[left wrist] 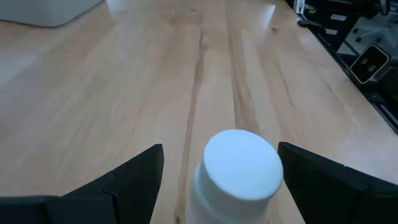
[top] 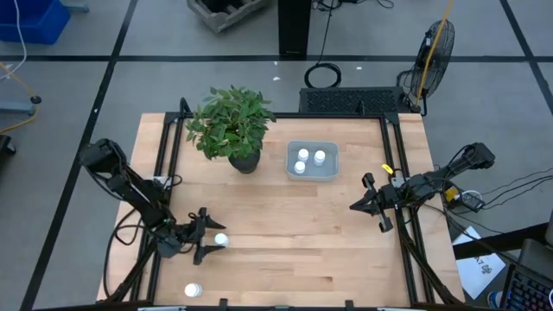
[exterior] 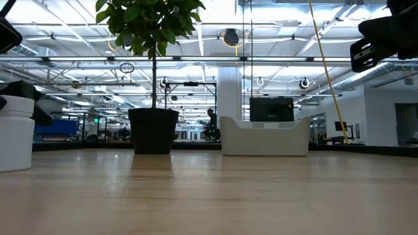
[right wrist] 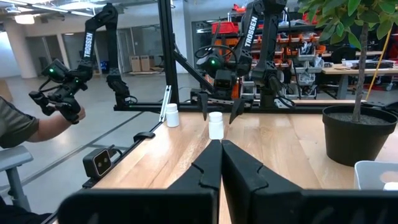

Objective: Pick and place pill bottles into a basket
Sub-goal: Put the white pill bottle into the gray bin

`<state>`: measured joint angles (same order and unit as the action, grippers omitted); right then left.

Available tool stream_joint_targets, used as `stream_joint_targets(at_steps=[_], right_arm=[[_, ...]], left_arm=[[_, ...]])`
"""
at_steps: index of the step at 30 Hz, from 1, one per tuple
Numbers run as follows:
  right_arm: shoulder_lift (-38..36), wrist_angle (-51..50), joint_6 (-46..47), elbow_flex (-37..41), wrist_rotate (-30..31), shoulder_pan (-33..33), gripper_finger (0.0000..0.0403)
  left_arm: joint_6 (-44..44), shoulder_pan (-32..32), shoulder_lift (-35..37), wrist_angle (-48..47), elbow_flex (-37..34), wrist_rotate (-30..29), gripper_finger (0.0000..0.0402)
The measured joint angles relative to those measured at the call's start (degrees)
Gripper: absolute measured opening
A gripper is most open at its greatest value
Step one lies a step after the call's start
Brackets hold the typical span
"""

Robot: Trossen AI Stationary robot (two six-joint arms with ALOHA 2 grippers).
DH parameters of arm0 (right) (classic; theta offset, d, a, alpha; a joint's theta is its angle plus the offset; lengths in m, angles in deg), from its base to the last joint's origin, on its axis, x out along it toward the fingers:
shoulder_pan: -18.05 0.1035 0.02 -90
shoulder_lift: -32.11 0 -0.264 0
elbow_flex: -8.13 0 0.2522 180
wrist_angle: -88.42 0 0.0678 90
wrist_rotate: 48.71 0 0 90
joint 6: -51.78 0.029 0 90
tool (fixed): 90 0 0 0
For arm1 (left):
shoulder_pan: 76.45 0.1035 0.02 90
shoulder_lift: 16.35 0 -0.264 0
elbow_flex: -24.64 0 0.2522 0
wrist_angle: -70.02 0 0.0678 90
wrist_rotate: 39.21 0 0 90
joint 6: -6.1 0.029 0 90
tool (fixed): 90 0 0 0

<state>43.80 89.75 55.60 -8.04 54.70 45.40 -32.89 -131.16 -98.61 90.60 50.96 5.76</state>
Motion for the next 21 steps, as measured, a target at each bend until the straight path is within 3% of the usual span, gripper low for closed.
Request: stream_joint_targets(at_steps=[17,21], right_arm=[[0.0,0.0,0.0,0.0,0.0,0.0,0.0004],[0.0,0.0,0.0,0.0,0.0,0.0,0.0004]], left_arm=[[-0.3,0.4,0.1,0.1,0.0,-0.4,0.017],[-0.2,0.9,0.1,0.1,0.0,-1.2,0.0163]])
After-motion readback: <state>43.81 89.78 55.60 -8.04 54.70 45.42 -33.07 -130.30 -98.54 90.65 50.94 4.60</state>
